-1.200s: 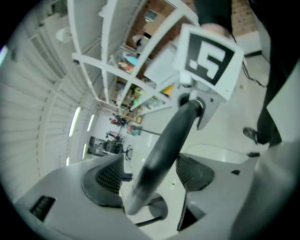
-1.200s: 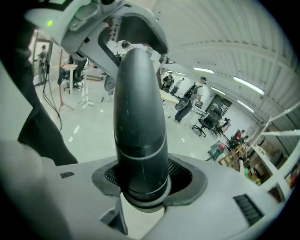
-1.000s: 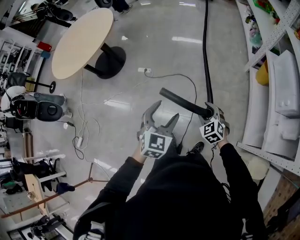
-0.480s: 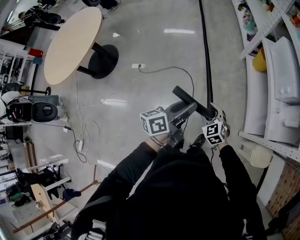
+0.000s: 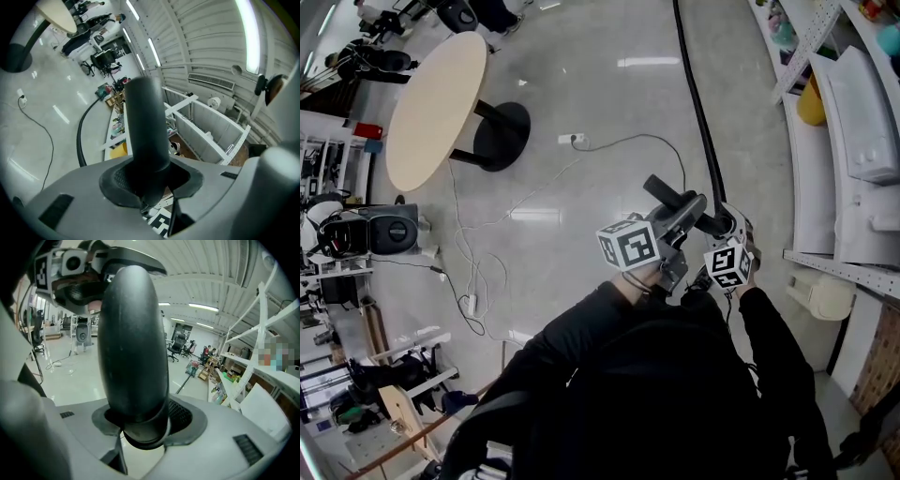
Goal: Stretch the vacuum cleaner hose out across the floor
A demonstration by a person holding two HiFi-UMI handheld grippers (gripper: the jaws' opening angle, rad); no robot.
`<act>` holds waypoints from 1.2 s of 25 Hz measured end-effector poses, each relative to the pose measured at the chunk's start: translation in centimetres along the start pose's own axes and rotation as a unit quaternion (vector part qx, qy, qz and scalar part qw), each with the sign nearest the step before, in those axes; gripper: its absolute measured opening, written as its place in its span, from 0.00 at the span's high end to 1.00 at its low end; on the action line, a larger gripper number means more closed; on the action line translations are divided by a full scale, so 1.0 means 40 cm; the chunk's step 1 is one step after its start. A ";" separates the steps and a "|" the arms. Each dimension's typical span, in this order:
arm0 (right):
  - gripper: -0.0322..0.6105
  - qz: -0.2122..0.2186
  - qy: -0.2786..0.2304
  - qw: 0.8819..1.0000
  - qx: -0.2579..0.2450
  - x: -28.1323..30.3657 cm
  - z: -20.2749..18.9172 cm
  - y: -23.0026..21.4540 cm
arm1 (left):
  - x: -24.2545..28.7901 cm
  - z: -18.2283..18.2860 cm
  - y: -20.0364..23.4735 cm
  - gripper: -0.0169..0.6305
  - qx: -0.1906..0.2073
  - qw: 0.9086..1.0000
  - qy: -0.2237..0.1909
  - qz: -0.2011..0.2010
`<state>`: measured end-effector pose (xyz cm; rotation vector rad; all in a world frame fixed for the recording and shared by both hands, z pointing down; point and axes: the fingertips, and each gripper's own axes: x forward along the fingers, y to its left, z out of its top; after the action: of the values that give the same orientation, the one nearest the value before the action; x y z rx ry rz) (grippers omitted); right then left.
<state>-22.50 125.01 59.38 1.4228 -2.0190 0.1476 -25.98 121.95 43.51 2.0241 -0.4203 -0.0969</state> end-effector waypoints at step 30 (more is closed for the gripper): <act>0.69 0.400 -0.046 0.907 0.125 -0.198 0.270 0.095 | 0.041 -0.403 0.097 0.76 0.454 0.813 0.360 -0.060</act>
<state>-29.09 128.10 47.50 0.6462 -2.6256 0.7210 -21.47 133.42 54.73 2.7899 0.2197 0.9444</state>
